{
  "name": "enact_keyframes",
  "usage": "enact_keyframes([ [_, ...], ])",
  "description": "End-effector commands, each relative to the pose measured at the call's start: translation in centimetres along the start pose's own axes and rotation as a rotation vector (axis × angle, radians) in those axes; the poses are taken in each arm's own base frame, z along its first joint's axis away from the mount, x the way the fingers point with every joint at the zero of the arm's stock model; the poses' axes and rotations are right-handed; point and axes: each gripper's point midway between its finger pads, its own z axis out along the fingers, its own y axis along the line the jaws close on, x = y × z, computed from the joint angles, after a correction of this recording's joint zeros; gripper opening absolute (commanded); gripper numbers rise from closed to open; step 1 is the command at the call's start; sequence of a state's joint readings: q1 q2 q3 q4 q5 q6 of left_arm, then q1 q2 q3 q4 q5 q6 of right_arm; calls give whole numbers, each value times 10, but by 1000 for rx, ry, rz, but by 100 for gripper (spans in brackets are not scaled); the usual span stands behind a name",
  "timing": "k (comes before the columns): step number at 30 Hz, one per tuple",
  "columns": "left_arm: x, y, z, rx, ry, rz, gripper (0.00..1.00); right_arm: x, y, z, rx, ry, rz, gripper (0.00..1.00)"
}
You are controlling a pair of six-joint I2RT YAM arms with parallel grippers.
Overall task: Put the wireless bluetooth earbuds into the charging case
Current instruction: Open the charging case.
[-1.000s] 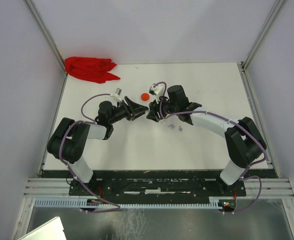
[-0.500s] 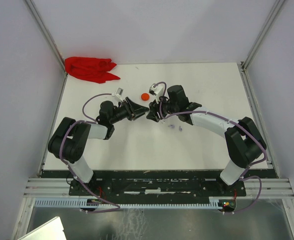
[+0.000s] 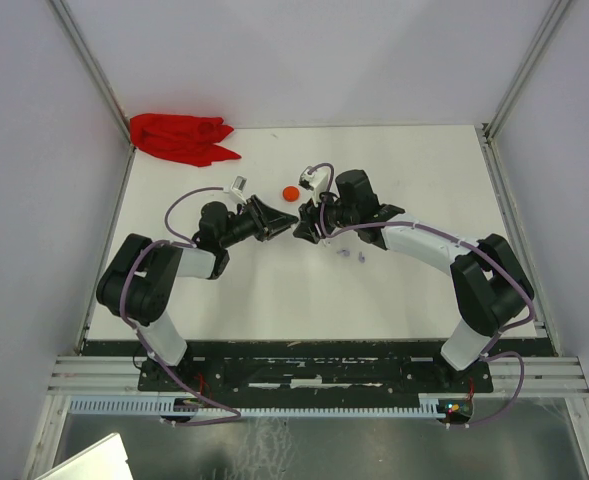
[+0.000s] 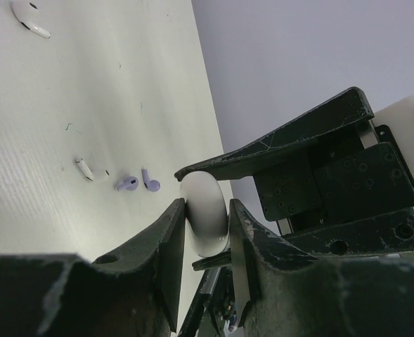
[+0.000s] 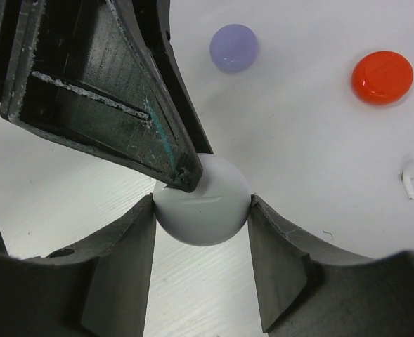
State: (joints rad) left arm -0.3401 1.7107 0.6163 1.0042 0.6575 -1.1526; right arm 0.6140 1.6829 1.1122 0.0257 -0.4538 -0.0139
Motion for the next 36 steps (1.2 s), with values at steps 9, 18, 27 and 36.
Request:
enact_keyframes([
  [9, -1, -21, 9, 84, 15, 42, 19, -39, 3, -8, -10, -102, -54, 34],
  [18, -4, -20, 9, 70, -1, 33, 3, -44, 1, -12, 11, -119, -51, 76],
  [27, -12, -19, 12, 60, -31, 16, 3, -66, -22, -46, 219, -218, 19, 96],
  [36, -18, -30, 15, 99, -36, -6, 3, -45, -46, -59, 381, -121, 105, 99],
])
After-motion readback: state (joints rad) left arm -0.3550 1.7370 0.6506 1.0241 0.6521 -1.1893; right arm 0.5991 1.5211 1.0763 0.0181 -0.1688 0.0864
